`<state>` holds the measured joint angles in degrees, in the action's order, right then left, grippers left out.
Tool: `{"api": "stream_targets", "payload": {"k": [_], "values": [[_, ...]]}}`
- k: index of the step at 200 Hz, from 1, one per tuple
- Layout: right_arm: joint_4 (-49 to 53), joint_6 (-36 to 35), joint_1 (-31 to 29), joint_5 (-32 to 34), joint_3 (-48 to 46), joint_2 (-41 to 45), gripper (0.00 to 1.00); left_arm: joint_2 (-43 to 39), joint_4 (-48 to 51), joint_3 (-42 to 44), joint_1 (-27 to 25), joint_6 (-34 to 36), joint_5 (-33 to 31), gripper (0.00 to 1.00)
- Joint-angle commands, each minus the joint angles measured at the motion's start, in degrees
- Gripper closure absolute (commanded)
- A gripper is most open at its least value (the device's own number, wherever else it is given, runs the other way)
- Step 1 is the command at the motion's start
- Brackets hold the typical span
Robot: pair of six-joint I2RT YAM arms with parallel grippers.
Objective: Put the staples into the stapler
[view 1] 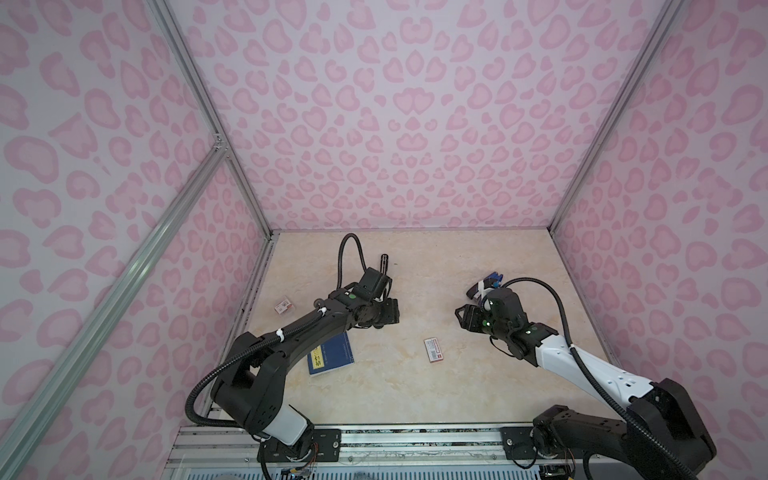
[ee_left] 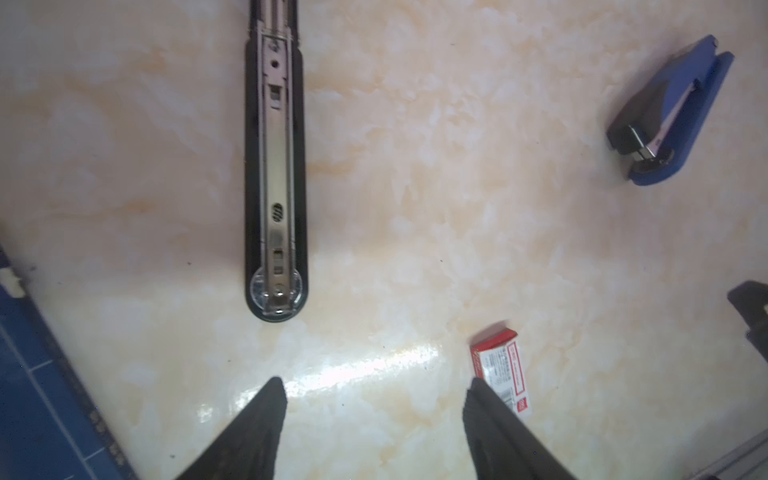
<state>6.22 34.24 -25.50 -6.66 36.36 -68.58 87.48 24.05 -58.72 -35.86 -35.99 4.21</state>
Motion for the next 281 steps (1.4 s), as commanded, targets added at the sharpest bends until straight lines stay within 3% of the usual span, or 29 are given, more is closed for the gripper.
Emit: {"api": "stream_targets", "payload": {"k": [1,42,103,149,189,281], "values": [[7.07,0.16,1.63,6.39,0.85,0.29,0.38,-1.5,-7.71,2.76,-2.68,-1.45,-0.14,0.3],[10.08,-0.23,7.47,7.23,3.19,-2.15,0.38,-1.47,-12.17,3.31,-8.45,-0.82,-1.42,0.3],[13.4,-0.12,14.61,4.36,15.93,-16.35,0.39,2.01,-11.29,0.04,-8.96,1.91,0.73,0.3],[14.52,0.05,16.39,5.73,24.22,-26.5,0.41,0.46,-11.98,3.67,-8.91,1.77,-0.26,0.31],[15.25,0.99,16.49,5.12,28.67,-33.35,0.49,1.47,-10.97,3.9,-8.97,2.37,-0.36,0.32],[16.23,0.66,15.4,5.43,27.67,-36.37,0.64,4.76,-11.76,2.57,-8.96,1.44,1.52,0.35]]}}
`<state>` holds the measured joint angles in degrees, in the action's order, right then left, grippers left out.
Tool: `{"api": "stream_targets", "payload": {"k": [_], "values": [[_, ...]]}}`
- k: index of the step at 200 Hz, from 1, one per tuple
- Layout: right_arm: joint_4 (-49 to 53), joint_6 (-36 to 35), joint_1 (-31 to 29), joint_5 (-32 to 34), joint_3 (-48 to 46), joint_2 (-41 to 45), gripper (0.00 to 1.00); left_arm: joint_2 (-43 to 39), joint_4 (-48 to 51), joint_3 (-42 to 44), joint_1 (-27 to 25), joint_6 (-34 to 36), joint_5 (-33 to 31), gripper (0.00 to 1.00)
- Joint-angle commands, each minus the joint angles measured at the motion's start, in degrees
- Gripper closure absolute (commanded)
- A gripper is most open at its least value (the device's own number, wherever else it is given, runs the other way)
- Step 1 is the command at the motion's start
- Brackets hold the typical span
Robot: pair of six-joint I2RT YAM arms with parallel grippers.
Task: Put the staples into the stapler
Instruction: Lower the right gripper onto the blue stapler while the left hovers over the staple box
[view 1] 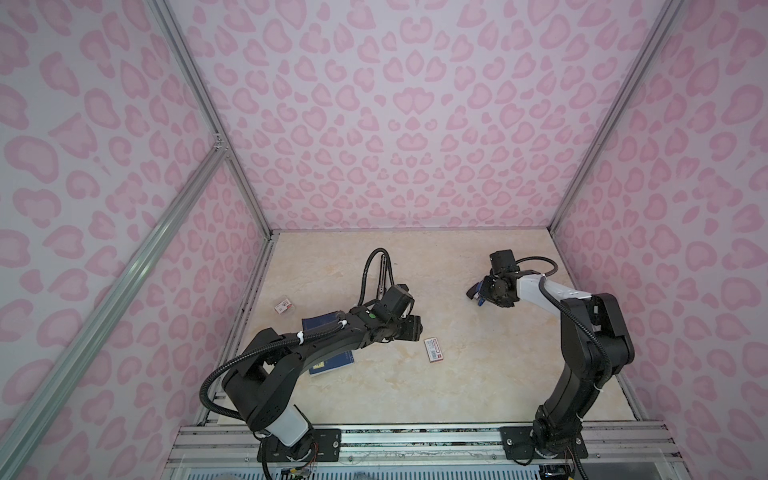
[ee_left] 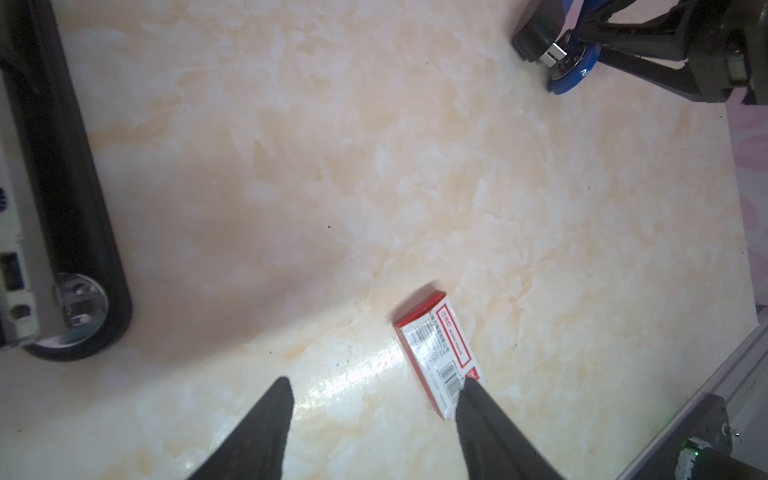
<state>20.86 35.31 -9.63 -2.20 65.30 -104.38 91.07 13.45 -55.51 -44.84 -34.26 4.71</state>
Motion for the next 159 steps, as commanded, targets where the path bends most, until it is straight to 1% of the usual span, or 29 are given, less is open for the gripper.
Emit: {"api": "stream_targets", "payload": {"k": [1,21,69,101,132,159], "values": [[1.61,-0.46,-0.47,1.05,-1.33,-0.56,0.64,1.2,-1.2,-0.65,0.06,-0.33,1.01,0.35],[2.53,-0.64,-0.86,2.21,-1.8,-0.65,0.69,1.38,-1.28,-0.57,0.02,-0.55,1.34,0.35],[4.37,-1.08,-2.92,5.23,-2.35,-1.18,0.76,1.28,-1.44,-0.33,0.02,-0.85,1.29,0.35],[5.43,-1.13,-4.42,7.73,-2.73,-1.01,0.72,1.23,-1.67,-0.13,0.02,-1.27,1.48,0.35],[5.08,-1.06,-4.7,7.27,-3.07,-0.27,0.74,1.29,-1.74,-0.13,0.02,-1.53,1.68,0.36],[5.24,-1.21,-4.85,7.22,-2.83,1.06,0.72,0.98,-1.85,-0.04,0.02,-1.77,1.82,0.36]]}}
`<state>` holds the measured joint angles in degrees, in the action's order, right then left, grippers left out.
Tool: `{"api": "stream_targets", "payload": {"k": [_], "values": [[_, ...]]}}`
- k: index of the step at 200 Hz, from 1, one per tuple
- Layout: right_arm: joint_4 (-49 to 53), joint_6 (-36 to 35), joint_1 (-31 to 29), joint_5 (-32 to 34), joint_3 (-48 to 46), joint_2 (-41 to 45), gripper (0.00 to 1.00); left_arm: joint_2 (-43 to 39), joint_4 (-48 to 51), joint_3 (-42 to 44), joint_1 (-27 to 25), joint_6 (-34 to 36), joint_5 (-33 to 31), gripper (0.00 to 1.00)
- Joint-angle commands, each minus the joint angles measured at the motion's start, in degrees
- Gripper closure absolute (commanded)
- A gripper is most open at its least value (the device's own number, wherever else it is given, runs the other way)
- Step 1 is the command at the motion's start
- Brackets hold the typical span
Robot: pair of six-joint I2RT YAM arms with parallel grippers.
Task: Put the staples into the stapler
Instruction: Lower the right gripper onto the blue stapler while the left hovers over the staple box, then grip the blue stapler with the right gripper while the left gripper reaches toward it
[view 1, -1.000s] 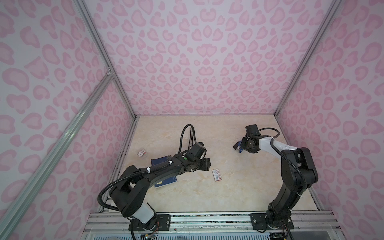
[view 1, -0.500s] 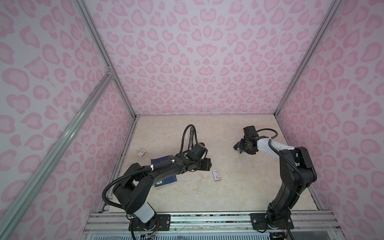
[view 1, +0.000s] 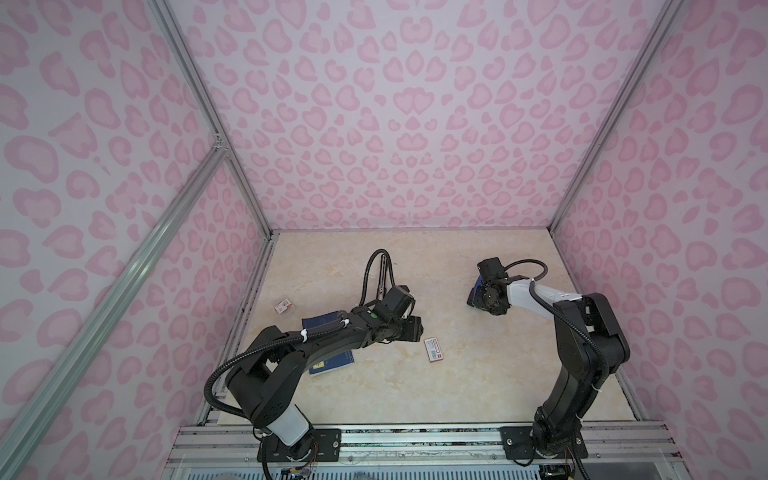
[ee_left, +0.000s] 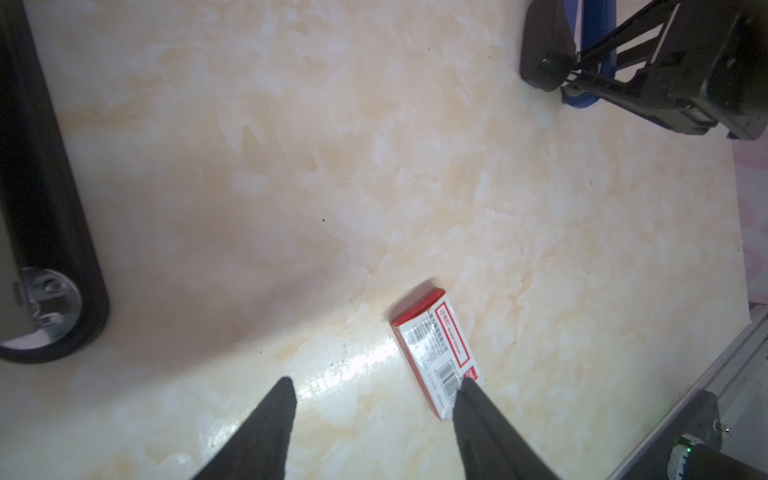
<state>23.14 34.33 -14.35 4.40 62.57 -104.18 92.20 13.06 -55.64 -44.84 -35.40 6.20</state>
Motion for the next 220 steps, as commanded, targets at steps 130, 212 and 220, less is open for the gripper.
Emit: {"api": "stream_targets", "payload": {"k": [130,212,220], "values": [[2.87,-2.25,-0.24,1.19,0.34,-1.03,0.9,-1.62,-1.64,1.14,0.02,-1.69,0.24,0.36],[-0.01,-3.88,-1.25,-5.97,-2.88,7.15,1.0,-4.21,-1.36,1.06,0.1,-2.57,-1.34,0.36],[-0.93,-3.98,-1.39,-7.77,-3.53,8.23,1.0,-4.7,-1.14,1.06,0.19,-2.57,-1.73,0.36]]}}
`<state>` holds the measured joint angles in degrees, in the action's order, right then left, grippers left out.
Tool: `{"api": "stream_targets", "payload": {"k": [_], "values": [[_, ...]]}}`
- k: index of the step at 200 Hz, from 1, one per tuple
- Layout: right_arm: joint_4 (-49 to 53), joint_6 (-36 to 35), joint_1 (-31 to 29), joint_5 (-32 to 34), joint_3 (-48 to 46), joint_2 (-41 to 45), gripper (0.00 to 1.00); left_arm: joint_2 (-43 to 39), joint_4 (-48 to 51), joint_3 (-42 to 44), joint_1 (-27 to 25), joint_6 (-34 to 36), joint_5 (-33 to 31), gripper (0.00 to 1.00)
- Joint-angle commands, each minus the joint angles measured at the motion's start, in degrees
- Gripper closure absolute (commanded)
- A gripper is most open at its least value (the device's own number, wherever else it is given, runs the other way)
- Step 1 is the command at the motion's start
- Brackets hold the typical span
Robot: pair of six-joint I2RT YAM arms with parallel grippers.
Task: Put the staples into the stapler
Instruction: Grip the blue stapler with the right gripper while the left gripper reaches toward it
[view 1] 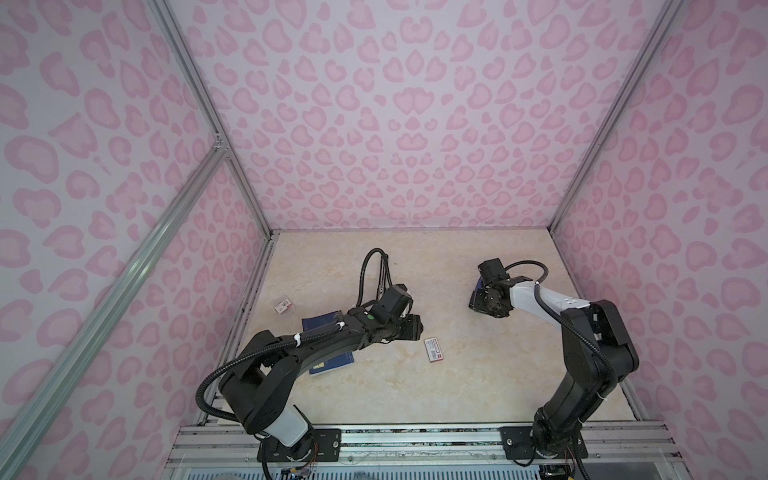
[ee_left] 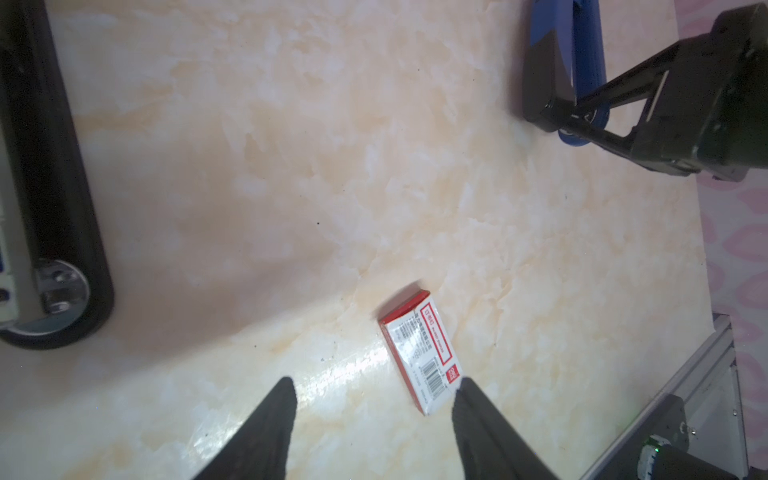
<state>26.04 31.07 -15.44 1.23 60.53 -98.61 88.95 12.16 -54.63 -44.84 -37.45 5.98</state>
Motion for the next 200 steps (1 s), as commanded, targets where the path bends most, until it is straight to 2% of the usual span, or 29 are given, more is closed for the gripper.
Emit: {"api": "stream_targets", "payload": {"k": [1,61,75,107,131,155,200], "values": [[-3.95,-0.69,-0.34,-4.85,-1.62,2.82,1.0,-1.51,-0.18,0.05,0.24,-0.52,-1.55,0.36],[-14.25,2.15,-4.69,-19.23,-6.25,9.27,1.0,-7.64,1.32,1.61,4.69,-2.19,-2.32,0.33],[-21.17,4.84,-6.36,-24.87,-8.77,10.41,1.0,-9.19,2.28,1.63,6.25,-1.95,-2.12,0.32],[-33.36,9.23,-10.39,-31.87,-12.07,11.04,1.0,-12.08,4.11,1.47,9.16,-1.75,-1.7,0.3],[-48.48,15.06,-11.54,-38.13,-16.85,10.67,1.0,-13.86,5.57,0.68,10.44,-1.53,-1.09,0.29],[-57.68,19.46,-12.04,-39.99,-19.65,9.67,1.0,-15.2,6.03,0.11,11.42,-1.99,0.14,0.28],[-60.64,20.45,-13.04,-39.9,-20.62,7.9,1.0,-13.44,5.39,-1.58,11.4,-4.19,5.88,0.28]]}}
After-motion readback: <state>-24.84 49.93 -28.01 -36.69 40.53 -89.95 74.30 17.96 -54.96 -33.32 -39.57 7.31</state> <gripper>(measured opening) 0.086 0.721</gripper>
